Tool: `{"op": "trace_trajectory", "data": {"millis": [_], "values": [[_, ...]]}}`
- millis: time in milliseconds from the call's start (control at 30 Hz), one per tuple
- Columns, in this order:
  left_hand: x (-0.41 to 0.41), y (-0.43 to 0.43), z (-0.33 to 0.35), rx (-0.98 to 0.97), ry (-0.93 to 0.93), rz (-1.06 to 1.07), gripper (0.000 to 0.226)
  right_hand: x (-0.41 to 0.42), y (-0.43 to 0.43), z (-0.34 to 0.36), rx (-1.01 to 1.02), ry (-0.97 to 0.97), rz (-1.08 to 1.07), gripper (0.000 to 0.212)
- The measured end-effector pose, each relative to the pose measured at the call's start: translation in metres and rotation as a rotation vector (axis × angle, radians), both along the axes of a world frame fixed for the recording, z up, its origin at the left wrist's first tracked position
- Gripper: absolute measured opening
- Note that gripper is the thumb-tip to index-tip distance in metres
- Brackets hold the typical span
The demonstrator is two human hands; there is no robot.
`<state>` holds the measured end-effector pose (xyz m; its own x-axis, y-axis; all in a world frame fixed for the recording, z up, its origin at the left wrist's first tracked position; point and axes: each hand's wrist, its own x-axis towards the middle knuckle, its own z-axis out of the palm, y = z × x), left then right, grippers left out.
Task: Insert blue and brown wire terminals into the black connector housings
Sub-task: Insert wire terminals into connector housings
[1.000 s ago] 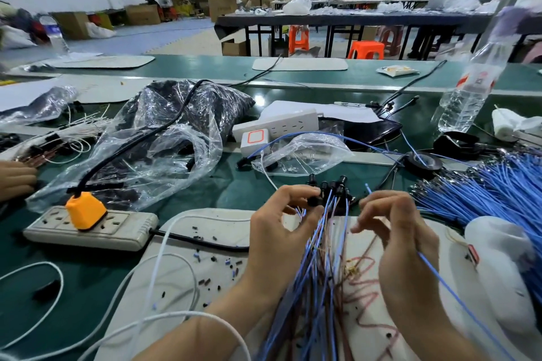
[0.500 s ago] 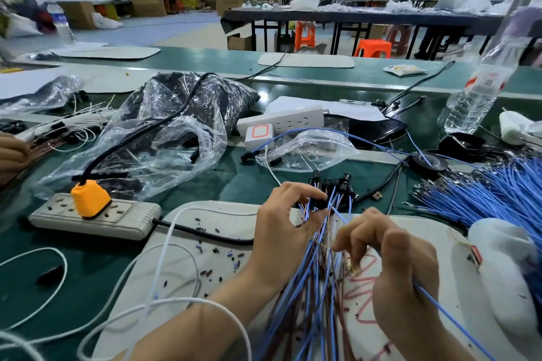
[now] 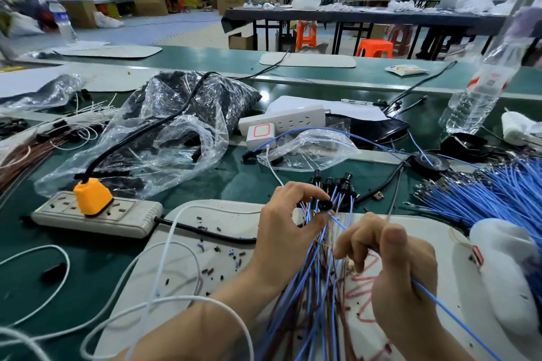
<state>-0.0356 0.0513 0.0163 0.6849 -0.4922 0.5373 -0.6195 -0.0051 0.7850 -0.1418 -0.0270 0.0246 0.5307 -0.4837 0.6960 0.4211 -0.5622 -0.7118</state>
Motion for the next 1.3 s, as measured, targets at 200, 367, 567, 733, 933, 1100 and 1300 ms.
{"op": "trace_trajectory", "data": {"millis": [200, 367, 567, 733, 933, 1100, 1300], "values": [[-0.0001, -0.0003, 0.001, 0.012, -0.01, 0.005, 0.025, -0.0003, 0.0012, 0.0012, 0.036, 0.003, -0.011, 0.057], [-0.0002, -0.0006, 0.0008, 0.024, -0.011, -0.004, 0.025, 0.0008, 0.0006, 0.0, 0.07, 0.01, -0.015, 0.058], [-0.0011, 0.0, 0.0008, 0.043, -0.016, -0.025, 0.024, -0.0012, -0.002, -0.0048, 0.177, 0.027, 0.025, 0.063], [-0.0022, 0.0002, 0.0004, 0.048, -0.031, -0.029, 0.024, -0.0014, -0.0022, -0.0037, 0.19, 0.026, 0.024, 0.063], [-0.0036, -0.0012, -0.0028, 0.044, -0.15, -0.042, 0.018, 0.0006, -0.0025, -0.0015, 0.211, 0.056, 0.014, 0.062], [-0.0013, -0.0017, -0.0044, 0.073, -0.329, -0.046, 0.016, 0.0014, -0.0036, 0.0009, 0.222, 0.085, 0.022, 0.062], [-0.0034, -0.0008, -0.0057, 0.093, -0.407, -0.109, 0.015, 0.0053, -0.0075, -0.0016, 0.219, 0.09, 0.035, 0.052]]}}
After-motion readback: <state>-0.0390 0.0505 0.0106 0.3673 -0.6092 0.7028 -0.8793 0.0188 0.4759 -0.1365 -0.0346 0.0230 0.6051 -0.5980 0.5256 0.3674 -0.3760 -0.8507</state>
